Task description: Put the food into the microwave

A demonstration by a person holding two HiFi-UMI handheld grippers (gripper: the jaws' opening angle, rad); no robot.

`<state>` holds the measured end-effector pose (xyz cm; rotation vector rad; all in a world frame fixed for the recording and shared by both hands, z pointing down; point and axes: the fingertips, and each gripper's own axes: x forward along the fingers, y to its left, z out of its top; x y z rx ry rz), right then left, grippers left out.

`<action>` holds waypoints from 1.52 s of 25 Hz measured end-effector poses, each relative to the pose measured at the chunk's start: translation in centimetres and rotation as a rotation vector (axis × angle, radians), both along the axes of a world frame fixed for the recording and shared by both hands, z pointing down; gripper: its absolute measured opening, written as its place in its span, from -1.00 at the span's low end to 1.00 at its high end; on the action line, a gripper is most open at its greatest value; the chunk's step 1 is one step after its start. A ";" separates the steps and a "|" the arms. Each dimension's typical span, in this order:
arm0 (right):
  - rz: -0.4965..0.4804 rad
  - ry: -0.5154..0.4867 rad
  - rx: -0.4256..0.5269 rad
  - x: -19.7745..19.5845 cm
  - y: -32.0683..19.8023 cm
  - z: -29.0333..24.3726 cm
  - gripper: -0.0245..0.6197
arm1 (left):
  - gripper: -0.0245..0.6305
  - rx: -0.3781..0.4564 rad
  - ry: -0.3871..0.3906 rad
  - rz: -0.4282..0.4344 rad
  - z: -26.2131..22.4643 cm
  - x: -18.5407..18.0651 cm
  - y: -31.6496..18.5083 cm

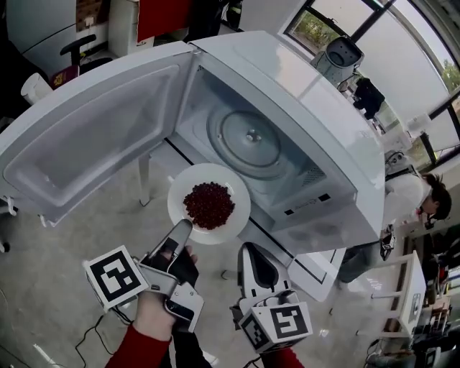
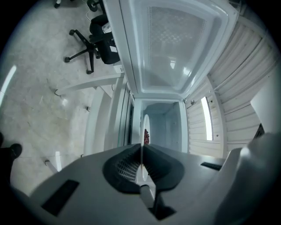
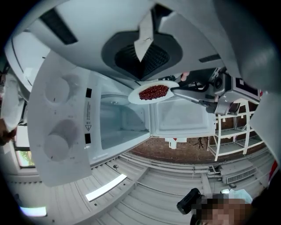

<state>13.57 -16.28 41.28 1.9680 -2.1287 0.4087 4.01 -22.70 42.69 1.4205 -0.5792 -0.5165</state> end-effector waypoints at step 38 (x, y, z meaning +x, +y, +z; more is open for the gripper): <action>0.034 0.001 -0.097 5.2 -12.4 -3.4 -0.88 | -0.87 0.081 -0.212 0.133 -2.3 12.7 -15.9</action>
